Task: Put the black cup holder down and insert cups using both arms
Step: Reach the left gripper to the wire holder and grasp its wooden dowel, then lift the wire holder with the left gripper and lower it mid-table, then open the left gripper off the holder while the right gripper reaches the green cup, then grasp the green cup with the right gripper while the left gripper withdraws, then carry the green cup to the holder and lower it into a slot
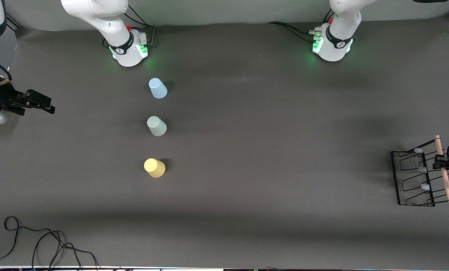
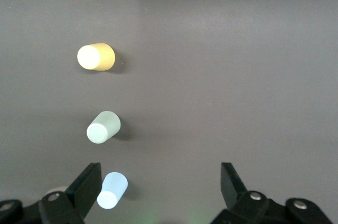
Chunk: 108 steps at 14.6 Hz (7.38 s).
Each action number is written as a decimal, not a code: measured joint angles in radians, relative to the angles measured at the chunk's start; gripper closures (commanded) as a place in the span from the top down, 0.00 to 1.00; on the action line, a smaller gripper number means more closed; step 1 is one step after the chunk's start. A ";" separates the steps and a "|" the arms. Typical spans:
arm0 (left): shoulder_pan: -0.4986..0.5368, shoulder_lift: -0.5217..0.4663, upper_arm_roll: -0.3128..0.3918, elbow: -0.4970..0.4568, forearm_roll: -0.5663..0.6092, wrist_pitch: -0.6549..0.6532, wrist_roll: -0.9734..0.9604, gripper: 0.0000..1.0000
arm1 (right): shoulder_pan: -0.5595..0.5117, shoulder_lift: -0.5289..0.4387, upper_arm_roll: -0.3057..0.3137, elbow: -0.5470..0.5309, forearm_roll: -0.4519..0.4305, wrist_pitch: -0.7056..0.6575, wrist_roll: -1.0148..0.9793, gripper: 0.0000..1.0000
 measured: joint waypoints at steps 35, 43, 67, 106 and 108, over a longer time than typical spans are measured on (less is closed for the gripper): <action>-0.993 -0.100 -0.055 0.012 -0.037 -0.115 -1.308 0.00 | 0.000 -0.001 -0.006 -0.001 0.001 -0.001 0.087 1.00; -1.089 -0.028 -0.055 0.010 -0.036 -0.007 -1.376 0.00 | 0.024 -0.013 0.000 -0.071 0.039 0.012 0.195 1.00; -1.058 -0.024 -0.033 0.104 0.015 0.037 -1.455 0.99 | 0.397 0.058 0.004 -0.803 0.042 0.930 0.711 0.98; -0.349 -0.554 0.023 -0.167 -0.091 -0.297 -0.395 1.00 | 0.734 0.266 0.010 -0.237 0.128 0.625 1.219 0.00; -0.348 -0.554 0.023 -0.167 -0.091 -0.297 -0.395 1.00 | 0.763 0.339 0.010 -0.176 0.127 0.631 1.265 0.00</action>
